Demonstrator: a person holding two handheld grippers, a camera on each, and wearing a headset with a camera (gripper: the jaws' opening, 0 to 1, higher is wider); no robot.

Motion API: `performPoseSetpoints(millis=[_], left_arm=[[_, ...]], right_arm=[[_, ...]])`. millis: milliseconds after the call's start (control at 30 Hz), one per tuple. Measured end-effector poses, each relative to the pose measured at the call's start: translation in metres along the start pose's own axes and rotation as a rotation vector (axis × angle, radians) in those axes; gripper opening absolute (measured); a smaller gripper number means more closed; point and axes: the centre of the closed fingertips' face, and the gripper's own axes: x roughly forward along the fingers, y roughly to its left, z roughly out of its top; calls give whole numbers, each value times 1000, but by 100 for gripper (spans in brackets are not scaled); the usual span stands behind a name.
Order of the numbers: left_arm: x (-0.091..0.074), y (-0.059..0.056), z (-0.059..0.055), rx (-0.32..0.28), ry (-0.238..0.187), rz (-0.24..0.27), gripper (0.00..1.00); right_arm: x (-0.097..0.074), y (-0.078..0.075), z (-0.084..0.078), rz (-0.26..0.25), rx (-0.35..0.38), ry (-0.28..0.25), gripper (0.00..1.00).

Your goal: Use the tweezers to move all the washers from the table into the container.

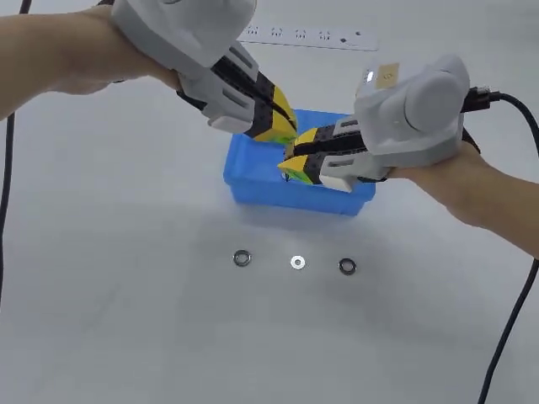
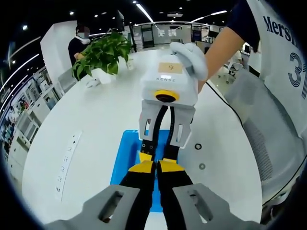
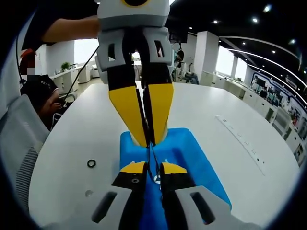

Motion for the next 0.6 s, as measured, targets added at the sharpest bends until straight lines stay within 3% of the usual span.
performPoseSetpoints(millis=[433, 600], left_arm=[[-9, -1, 11, 4, -11, 13, 6], [-16, -4, 22, 21, -16, 19, 6]], right_arm=[[-6, -3, 6, -23, 4, -5, 13], [-14, -3, 15, -42, 3, -17, 13]])
